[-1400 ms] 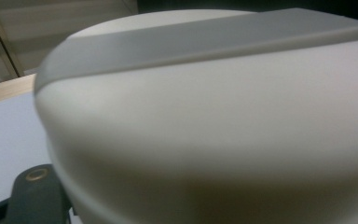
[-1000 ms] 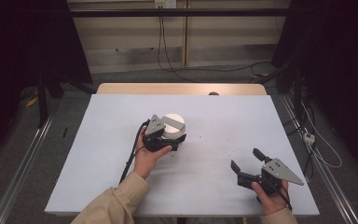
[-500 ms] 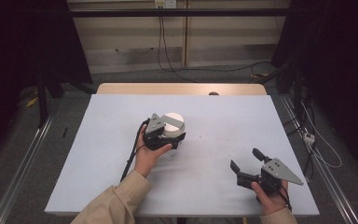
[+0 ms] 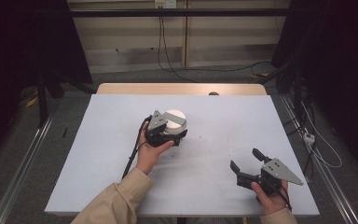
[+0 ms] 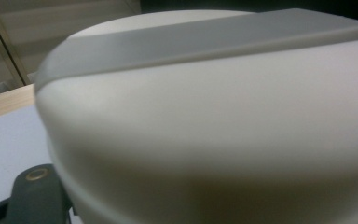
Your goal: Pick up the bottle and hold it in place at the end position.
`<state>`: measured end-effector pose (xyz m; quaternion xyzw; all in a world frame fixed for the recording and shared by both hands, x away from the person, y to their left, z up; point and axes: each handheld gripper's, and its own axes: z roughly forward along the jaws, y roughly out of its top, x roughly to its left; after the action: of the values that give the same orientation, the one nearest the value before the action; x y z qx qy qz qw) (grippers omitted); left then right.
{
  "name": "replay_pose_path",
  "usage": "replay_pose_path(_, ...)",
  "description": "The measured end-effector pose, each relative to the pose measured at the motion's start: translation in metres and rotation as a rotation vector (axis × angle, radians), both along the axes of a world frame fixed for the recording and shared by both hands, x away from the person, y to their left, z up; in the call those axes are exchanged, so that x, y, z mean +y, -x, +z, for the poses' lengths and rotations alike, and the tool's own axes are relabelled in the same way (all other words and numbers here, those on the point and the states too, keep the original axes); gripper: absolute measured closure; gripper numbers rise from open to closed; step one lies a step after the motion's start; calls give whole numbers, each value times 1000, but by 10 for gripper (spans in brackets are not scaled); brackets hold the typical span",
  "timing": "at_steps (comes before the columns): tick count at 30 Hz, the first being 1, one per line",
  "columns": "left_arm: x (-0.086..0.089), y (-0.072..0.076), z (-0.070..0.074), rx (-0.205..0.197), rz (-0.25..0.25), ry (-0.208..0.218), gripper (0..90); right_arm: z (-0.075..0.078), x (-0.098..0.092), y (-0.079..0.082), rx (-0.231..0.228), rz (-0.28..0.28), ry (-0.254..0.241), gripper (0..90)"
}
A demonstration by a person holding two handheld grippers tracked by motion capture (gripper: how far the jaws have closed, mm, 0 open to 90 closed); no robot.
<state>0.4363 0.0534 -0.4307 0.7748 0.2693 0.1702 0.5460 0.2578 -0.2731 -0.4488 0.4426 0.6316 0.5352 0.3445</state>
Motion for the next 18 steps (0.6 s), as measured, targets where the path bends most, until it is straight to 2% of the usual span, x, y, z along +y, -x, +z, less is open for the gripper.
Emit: replay_pose_path(18,-4,-7,-9,2,10,-6,185,-1,1,-1,3,3,-4,73)
